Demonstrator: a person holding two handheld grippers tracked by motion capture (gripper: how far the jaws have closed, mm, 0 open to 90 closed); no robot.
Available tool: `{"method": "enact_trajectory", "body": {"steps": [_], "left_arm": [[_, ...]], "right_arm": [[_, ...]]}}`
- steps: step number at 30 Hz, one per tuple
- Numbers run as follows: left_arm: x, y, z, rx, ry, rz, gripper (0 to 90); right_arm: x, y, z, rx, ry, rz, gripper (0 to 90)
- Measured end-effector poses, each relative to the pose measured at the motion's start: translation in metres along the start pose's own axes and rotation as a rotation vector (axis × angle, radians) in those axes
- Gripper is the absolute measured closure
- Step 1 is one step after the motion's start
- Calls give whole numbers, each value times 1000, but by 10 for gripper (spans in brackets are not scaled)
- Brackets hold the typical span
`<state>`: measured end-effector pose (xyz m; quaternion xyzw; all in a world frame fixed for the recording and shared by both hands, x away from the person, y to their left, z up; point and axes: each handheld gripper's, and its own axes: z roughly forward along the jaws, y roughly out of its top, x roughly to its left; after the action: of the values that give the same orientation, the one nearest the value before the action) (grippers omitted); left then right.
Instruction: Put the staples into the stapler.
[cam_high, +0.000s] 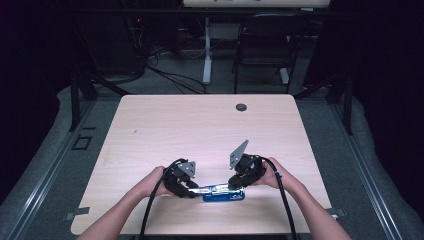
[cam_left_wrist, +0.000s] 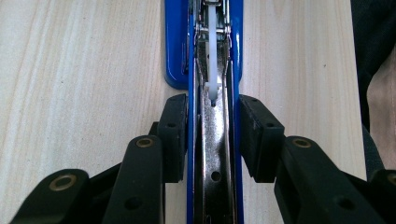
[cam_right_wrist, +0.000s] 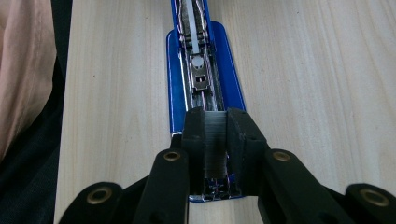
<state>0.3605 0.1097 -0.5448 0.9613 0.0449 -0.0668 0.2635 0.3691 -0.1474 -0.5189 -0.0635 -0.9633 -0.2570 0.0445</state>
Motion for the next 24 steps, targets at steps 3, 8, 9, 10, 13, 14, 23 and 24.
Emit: {"method": "enact_trajectory", "body": {"steps": [3,8,9,10,13,14,23,24], "left_arm": [[0,0,0,1,0,0,644],[0,0,0,0,0,0,644],[0,0,0,1,0,0,644],[0,0,0,0,0,0,644],[0,0,0,1,1,0,644],[0,0,0,1,1,0,644],[0,0,0,1,0,0,644],[0,0,0,1,0,0,644]], "right_arm": [[1,0,-1,10,-5,-9,784],[4,1,-2,20,-19,-28,786],[5,1,-2,23,-27,-38,786],[5,2,-2,32,-28,-48,786],[7,3,0,41,-35,-63,786],[8,3,0,47,-41,-70,785],[12,5,4,96,-69,-110,785],[12,5,5,95,-70,-115,784]]}}
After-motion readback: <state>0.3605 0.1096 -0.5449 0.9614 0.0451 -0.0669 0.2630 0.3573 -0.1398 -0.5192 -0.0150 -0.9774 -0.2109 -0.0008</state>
